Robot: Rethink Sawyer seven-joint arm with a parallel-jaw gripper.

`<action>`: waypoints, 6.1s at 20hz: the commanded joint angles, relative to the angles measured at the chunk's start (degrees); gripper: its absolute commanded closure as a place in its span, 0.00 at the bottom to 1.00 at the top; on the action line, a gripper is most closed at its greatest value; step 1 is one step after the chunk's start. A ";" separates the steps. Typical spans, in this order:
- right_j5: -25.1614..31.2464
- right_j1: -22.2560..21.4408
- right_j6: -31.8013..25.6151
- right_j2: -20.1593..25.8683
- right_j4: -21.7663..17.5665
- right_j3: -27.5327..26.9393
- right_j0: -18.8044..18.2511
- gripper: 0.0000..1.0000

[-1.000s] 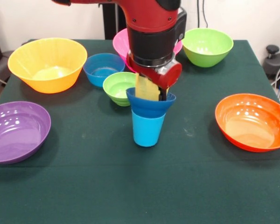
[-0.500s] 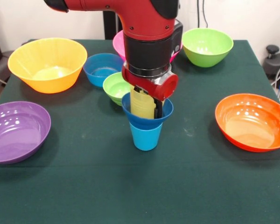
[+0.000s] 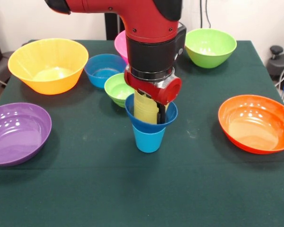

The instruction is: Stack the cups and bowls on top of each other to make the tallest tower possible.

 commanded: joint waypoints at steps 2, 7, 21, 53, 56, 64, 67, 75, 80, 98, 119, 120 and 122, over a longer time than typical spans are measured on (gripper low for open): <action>2.23 3.63 -11.93 2.59 -2.98 -2.13 0.12 0.00; 0.61 0.33 -10.69 2.52 -2.46 3.26 -0.05 0.00; 3.66 3.62 -12.72 4.08 -0.91 -0.86 -1.46 0.00; 3.30 -1.50 -10.19 7.09 0.92 6.79 -3.15 0.00; 2.70 -2.61 -9.68 7.30 1.08 8.70 -3.24 0.00; 4.97 -1.11 -10.92 7.79 1.28 5.73 -3.59 0.00; 5.60 -0.99 -10.97 7.94 1.26 5.08 -3.43 0.00; 7.74 0.32 -11.99 8.41 0.90 1.62 -3.32 0.00; 10.81 -2.20 -13.13 9.25 1.94 2.65 -4.42 0.00; 12.98 -17.54 -12.74 14.18 6.44 17.21 -9.43 0.00; 14.27 -15.90 -17.74 13.49 1.29 13.37 -13.67 0.00; 13.34 -16.40 -17.98 13.58 1.22 14.75 -14.49 0.00; 12.80 -17.38 -18.09 14.00 1.27 16.60 -15.55 0.00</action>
